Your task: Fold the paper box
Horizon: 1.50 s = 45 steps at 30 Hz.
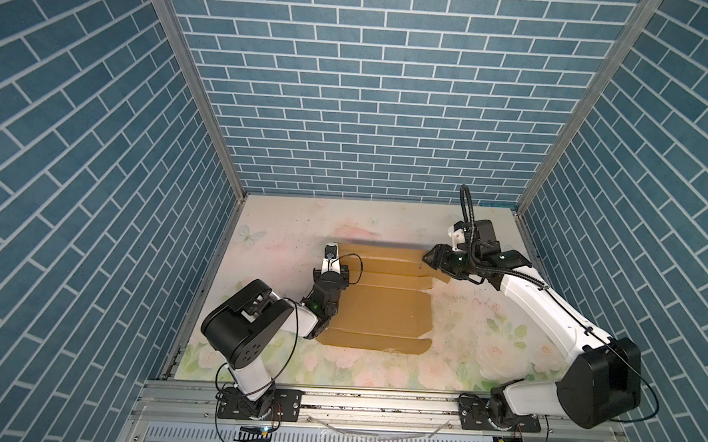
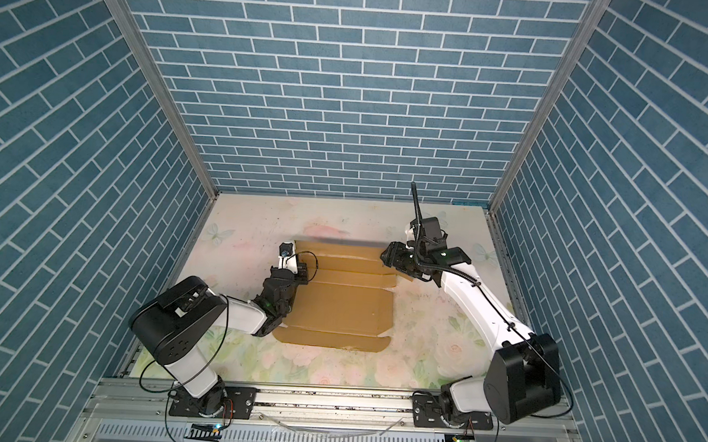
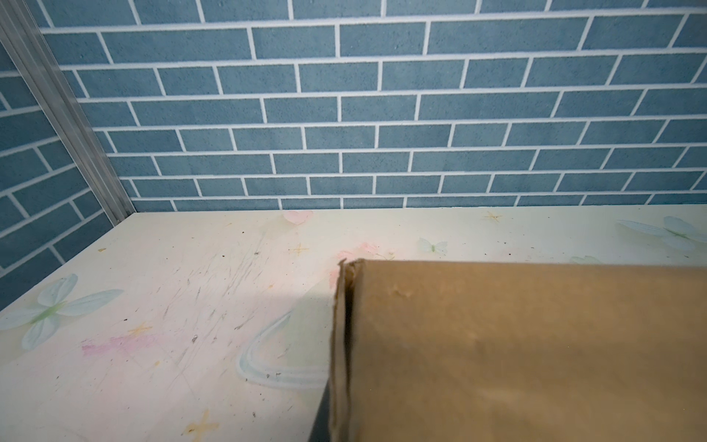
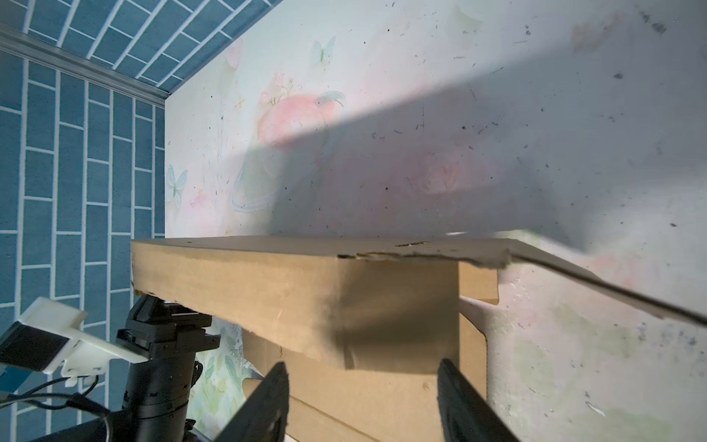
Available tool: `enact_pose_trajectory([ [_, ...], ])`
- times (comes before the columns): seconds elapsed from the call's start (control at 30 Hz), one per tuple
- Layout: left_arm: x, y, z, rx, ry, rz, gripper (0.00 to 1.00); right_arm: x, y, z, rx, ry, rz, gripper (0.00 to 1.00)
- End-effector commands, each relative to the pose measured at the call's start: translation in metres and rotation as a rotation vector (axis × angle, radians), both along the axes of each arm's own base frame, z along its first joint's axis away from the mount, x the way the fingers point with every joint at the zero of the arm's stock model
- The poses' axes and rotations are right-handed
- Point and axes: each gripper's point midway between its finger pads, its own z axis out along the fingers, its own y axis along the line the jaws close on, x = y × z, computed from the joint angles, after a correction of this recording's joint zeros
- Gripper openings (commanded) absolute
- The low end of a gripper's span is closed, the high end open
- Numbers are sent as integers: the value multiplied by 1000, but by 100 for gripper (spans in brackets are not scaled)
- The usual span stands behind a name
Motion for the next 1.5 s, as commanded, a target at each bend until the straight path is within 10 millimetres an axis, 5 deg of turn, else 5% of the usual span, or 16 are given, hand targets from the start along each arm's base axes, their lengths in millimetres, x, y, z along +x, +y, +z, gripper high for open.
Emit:
enact_pose_trajectory([
  [0.0,-4,-3,-6,21,15,-24,0,9,13,22,71,-21,5,62],
  [0.37,-4,-6,-10,32,17,-37,0,18,32,19,119,-2,77,60],
  [1.07,-5,-7,-12,23,16,-33,0,17,36,9,124,33,85,24],
  [1.23,-5,-6,-12,22,17,-25,0,15,34,10,114,27,89,27],
  [1.47,-5,2,-9,20,31,23,0,-3,14,16,76,16,110,59],
])
